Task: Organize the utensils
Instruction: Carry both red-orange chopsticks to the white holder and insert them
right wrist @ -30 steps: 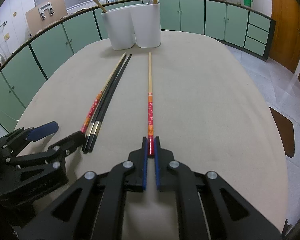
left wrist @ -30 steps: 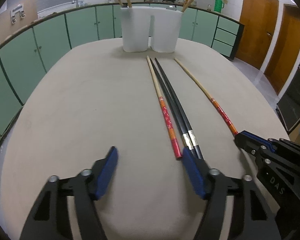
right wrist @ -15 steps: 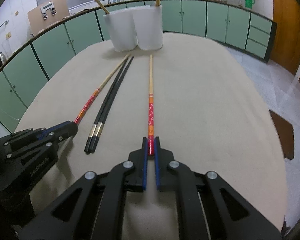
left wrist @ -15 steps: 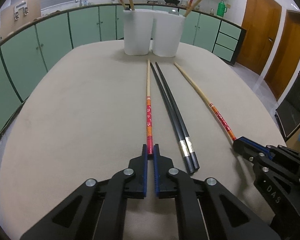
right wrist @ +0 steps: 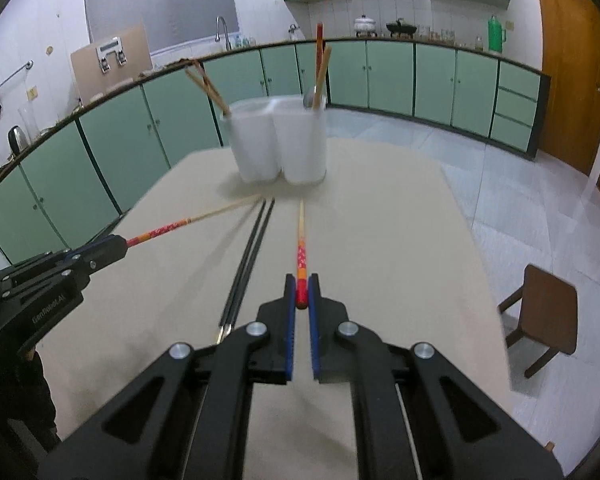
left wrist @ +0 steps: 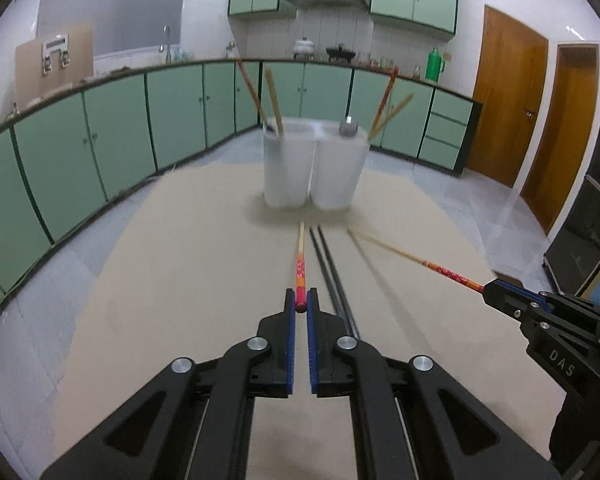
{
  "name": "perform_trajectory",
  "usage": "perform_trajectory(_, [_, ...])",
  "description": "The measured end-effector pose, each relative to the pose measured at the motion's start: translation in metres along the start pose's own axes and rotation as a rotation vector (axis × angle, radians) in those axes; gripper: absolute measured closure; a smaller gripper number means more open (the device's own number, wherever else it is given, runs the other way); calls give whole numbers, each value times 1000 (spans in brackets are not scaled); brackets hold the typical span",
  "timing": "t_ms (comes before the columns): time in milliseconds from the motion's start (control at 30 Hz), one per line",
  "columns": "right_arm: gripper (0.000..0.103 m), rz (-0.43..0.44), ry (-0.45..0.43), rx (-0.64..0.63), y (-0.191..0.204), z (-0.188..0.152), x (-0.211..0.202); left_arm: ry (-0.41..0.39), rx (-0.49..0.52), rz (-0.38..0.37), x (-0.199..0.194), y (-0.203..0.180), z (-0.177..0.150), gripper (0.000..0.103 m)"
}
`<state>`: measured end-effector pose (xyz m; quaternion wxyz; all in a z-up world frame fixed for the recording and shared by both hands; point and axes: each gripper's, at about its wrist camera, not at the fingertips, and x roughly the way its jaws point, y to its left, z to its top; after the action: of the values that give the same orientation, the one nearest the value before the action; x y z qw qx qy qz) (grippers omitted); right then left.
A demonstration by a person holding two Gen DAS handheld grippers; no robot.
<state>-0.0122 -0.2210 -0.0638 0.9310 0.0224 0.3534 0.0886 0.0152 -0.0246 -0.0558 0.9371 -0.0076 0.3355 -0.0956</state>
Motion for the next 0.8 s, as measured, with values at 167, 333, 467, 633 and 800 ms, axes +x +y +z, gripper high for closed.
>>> perform_trajectory(167, [98,8,-55,-18,-1,34,-18,-74,9,-16,-17,3,32,98])
perform_trajectory(333, [98,22,-102,-47,1,72,-30,-136,33,-30,-28,3,64,98])
perform_trajectory(467, [98,52,-111,-73,2,101,-34,-157,52,-55,-29,2,85,98])
perform_trajectory(633, [98,87,-113,-107,5,132,-36,-162,51,-90,-24,2,103,98])
perform_trajectory(800, [98,116,-141,-123,6,163,-44,-175,43,-124,-25,6,123,98])
